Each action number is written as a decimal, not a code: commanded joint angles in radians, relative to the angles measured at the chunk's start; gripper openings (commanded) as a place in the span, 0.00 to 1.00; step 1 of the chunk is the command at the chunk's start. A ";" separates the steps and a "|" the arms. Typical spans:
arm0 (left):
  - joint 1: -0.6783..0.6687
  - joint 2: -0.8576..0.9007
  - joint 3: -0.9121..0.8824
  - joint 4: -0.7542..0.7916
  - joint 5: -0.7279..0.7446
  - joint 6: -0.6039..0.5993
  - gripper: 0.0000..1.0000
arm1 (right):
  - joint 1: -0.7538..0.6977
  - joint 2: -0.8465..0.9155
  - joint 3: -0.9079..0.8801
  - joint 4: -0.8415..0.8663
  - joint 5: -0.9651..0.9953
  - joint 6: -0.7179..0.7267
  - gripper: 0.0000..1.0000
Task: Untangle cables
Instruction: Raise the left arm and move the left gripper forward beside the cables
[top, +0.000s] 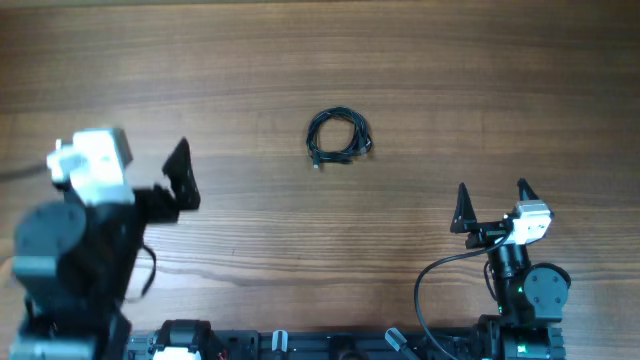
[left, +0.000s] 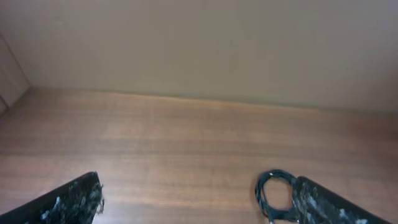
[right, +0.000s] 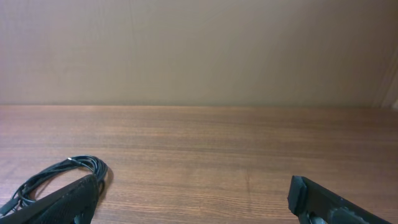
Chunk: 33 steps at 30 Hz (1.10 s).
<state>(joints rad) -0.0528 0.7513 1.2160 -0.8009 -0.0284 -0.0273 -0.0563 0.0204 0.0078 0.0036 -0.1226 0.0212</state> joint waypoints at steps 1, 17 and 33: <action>0.005 0.179 0.140 -0.070 0.018 0.027 1.00 | -0.006 -0.010 -0.003 0.002 0.013 0.006 1.00; 0.005 0.655 0.378 -0.099 0.149 0.052 1.00 | -0.006 -0.010 -0.003 0.002 0.013 0.006 1.00; 0.005 0.655 0.378 -0.086 0.163 0.080 1.00 | -0.006 -0.010 -0.003 0.002 0.013 0.006 1.00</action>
<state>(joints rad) -0.0521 1.4136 1.5723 -0.8822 0.1184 0.0261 -0.0563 0.0200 0.0078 0.0032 -0.1226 0.0212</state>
